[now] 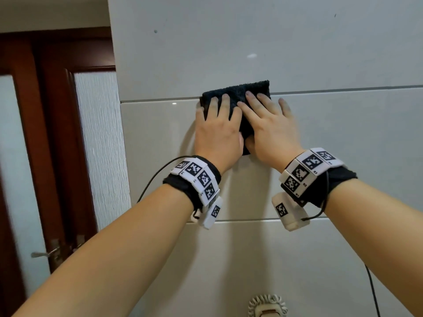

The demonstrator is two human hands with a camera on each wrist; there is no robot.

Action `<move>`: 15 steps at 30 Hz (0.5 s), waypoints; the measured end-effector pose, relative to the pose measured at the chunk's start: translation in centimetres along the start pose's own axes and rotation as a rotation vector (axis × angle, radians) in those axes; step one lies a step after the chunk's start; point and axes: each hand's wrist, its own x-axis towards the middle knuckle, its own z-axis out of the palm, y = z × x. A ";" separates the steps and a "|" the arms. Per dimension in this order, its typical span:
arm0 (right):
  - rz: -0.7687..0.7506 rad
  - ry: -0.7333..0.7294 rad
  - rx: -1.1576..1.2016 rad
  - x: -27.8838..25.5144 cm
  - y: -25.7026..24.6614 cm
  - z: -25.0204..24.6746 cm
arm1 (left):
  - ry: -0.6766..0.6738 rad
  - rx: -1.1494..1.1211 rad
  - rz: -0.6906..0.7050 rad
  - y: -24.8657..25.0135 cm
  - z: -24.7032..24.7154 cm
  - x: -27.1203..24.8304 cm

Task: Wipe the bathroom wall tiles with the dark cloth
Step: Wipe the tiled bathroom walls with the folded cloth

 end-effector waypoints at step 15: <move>-0.035 0.008 0.120 3.2 -10.3 1.0 | -0.031 0.075 -0.067 -9.4 -0.9 -3.2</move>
